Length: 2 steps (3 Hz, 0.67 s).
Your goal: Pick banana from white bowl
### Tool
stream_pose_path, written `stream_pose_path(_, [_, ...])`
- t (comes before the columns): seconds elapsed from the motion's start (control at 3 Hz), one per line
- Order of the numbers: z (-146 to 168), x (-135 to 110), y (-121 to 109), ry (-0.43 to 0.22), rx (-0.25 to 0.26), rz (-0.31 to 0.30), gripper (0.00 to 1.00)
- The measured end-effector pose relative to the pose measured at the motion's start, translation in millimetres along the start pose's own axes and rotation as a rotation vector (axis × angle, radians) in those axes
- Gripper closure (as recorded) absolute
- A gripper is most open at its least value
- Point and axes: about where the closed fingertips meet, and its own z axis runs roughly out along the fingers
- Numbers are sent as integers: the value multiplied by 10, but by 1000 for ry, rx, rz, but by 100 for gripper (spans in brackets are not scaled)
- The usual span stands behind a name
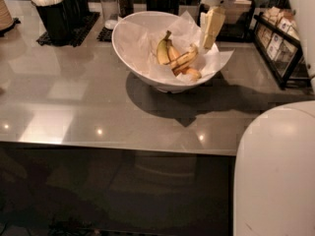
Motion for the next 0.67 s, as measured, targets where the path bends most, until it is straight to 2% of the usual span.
stream_pose_path(0.33, [29,11,-80,-2,24,1,4])
stream_pose_path(0.67, [31,10,-82,-3,25,0,4])
